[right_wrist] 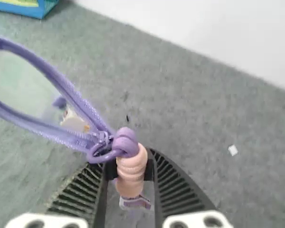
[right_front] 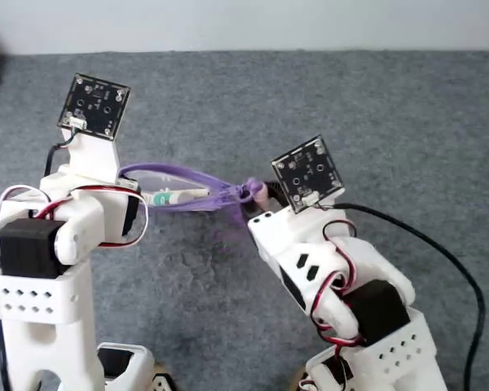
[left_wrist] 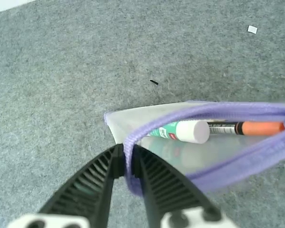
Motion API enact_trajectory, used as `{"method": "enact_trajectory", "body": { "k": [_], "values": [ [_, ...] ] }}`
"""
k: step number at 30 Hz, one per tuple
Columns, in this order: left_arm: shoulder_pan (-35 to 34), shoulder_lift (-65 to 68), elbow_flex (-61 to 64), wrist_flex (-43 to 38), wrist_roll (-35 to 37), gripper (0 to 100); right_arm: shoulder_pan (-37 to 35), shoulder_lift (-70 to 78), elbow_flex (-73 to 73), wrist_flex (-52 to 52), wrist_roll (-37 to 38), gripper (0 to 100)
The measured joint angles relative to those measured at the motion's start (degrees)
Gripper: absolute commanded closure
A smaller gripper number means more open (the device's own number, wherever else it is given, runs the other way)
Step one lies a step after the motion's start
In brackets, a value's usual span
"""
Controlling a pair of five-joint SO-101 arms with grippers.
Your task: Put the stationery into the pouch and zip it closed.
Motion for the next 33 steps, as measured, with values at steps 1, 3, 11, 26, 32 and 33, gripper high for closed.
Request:
{"method": "enact_trajectory", "body": {
  "k": [1,3,11,26,32,33],
  "values": [
    [0.0,0.0,0.0,0.0,0.0,99,0.2,0.1,-0.6,0.0,0.5,99.1],
    [0.0,0.1,-0.4,0.8,0.1,99,0.2,0.1,-1.6,0.0,1.0,99.1],
    [7.6,-1.3,-1.6,2.1,0.4,99,3.5,2.8,-4.3,-2.8,1.1,99.1],
    [14.7,-15.7,-1.8,2.1,5.3,68,9.1,18.6,-13.2,-15.9,1.2,99.1],
    [13.4,-19.1,-1.8,2.1,8.0,68,9.1,18.7,-14.2,-16.5,1.2,99.1],
    [12.2,-19.4,-1.8,2.1,8.1,68,9.1,18.8,-14.9,-16.5,1.2,99.1]
  ]
}}
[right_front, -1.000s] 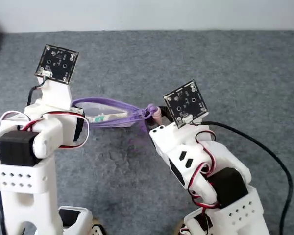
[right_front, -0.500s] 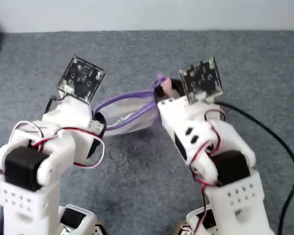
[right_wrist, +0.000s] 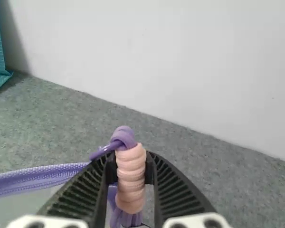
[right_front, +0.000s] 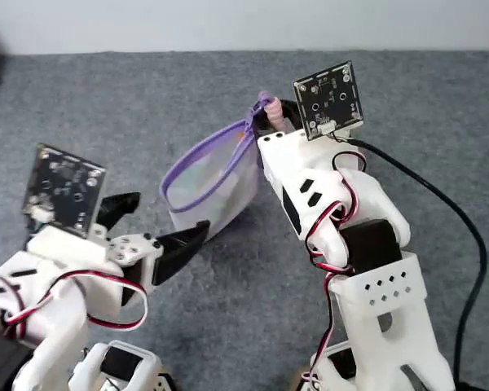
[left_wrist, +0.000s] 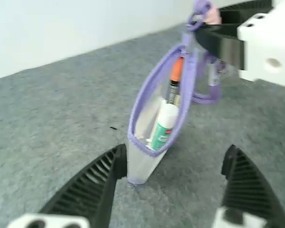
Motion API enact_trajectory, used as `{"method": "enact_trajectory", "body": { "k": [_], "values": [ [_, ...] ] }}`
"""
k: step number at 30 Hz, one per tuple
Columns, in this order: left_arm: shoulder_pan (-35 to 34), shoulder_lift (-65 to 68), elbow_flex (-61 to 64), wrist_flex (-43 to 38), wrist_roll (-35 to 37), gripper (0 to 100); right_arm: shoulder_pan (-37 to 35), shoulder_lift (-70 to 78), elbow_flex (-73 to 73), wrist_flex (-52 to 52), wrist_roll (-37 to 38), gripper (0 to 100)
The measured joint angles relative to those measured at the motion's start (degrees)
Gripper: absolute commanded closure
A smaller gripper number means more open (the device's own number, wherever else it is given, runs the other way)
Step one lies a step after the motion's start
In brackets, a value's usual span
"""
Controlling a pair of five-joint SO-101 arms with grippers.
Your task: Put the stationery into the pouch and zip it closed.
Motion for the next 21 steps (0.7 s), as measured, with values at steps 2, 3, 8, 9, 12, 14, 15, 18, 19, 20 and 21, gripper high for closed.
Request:
{"method": "enact_trajectory", "body": {
  "k": [2,3,8,9,12,14,15,18,19,20,21],
  "values": [
    [-3.5,-0.6,0.0,-0.2,0.0,68,-0.5,0.0,-1.8,0.0,0.2,99.1],
    [-5.6,-1.1,0.0,-0.8,0.0,68,-0.9,-0.1,-2.9,-0.1,0.5,99.1],
    [-17.2,-2.3,-0.1,-4.4,0.4,69,-1.8,-0.1,-7.0,-0.1,2.0,99.1],
    [-19.3,-2.3,-0.1,-4.9,1.0,70,-1.8,-0.1,-7.8,-0.1,2.4,99.1],
    [-24.0,-2.3,0.3,-6.6,2.8,73,-2.0,-0.1,-9.5,-0.1,3.3,99.1],
    [-24.6,-2.0,1.8,-7.7,3.3,73,-2.1,-0.1,-9.7,-0.1,3.6,99.1],
    [-24.6,-1.8,3.0,-8.4,3.3,73,-2.1,-0.1,-9.7,-0.1,3.6,99.1],
    [-23.0,-0.9,8.5,-10.7,3.5,73,-2.8,-0.1,-9.7,-0.1,3.6,99.1],
    [-21.9,-0.7,10.7,-11.6,3.6,73,-3.5,-0.1,-9.7,-0.1,3.6,99.1],
    [-20.2,-0.5,12.9,-12.4,3.6,73,-4.2,-0.1,-9.7,-0.1,3.9,99.1],
    [-18.5,-0.4,15.1,-13.1,3.6,73,-5.0,-0.1,-9.7,-0.1,4.3,99.1]
  ]
}}
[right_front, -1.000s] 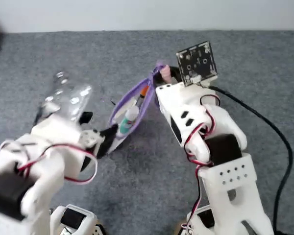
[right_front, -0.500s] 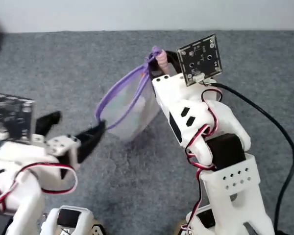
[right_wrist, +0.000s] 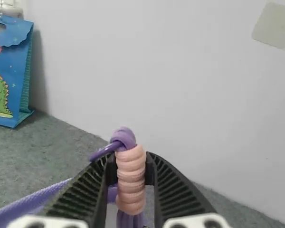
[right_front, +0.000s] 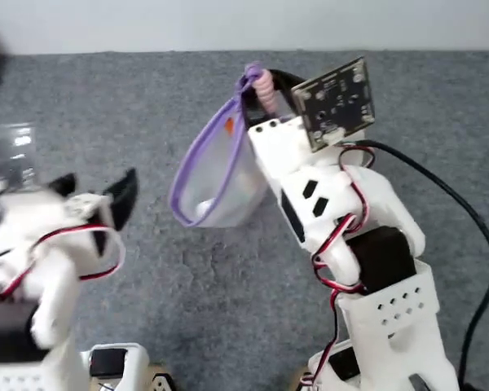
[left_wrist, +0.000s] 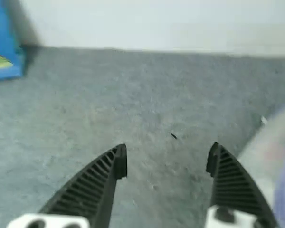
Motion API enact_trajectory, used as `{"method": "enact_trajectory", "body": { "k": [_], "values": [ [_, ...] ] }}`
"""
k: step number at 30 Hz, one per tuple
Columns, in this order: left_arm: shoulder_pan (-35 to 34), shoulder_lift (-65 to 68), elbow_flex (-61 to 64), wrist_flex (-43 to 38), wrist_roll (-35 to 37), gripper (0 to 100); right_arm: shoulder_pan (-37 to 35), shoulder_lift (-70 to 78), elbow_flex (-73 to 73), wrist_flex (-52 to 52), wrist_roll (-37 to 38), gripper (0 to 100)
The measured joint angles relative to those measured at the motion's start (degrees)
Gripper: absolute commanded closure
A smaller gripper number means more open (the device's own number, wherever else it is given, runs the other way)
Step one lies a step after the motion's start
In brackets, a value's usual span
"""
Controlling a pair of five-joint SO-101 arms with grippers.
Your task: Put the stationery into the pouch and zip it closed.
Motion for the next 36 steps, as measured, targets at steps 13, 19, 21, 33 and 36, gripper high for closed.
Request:
{"method": "enact_trajectory", "body": {
  "k": [13,19,21,33,36],
  "values": [
    [20.0,-0.2,-0.2,3.5,0.0,73,-5.2,0.4,4.8,0.2,4.2,99.1],
    [20.7,0.1,-0.3,4.3,0.0,73,-5.2,0.2,2.0,12.0,4.1,99.1],
    [20.7,0.1,-0.3,5.1,0.0,73,-5.3,0.2,-0.4,17.0,3.3,99.1],
    [21.2,-0.1,-3.0,7.0,-1.8,73,-8.0,-1.0,-6.9,32.3,-1.5,99.1],
    [21.5,-0.1,-3.0,7.0,-2.1,73,-9.3,-0.9,-6.9,31.5,-1.7,99.1]
  ]
}}
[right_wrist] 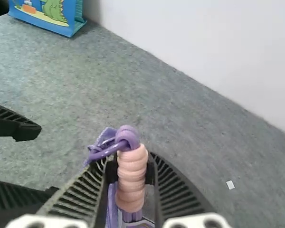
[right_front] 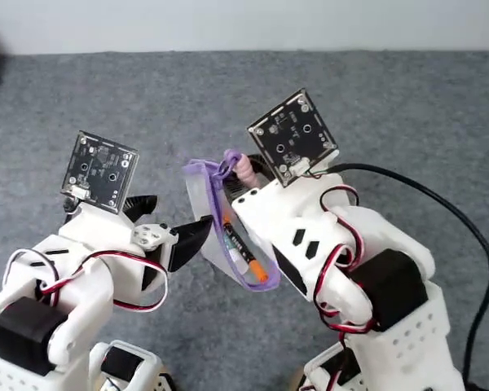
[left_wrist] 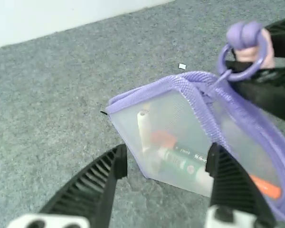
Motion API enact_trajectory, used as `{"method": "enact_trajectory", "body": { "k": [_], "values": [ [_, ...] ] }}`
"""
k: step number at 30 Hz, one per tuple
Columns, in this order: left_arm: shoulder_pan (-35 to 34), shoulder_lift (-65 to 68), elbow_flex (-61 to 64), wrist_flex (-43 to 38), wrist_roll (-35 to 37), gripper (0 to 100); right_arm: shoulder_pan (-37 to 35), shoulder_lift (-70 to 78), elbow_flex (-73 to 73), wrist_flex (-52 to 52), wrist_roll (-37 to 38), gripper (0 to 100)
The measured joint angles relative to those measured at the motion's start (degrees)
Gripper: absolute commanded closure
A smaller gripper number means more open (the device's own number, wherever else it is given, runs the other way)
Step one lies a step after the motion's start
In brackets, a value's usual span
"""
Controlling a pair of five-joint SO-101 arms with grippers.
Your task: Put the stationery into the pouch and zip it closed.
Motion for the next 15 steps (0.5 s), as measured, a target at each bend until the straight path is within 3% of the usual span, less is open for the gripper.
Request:
{"method": "enact_trajectory", "body": {
  "k": [7,15],
  "values": [
    [3.6,-0.1,0.0,-0.2,0.0,73,-4.0,4.3,-4.2,4.2,-7.7,99.1],
    [-0.2,-0.5,-0.1,3.2,-0.2,73,-8.1,4.9,-5.5,12.0,-19.3,99.1]
  ]
}}
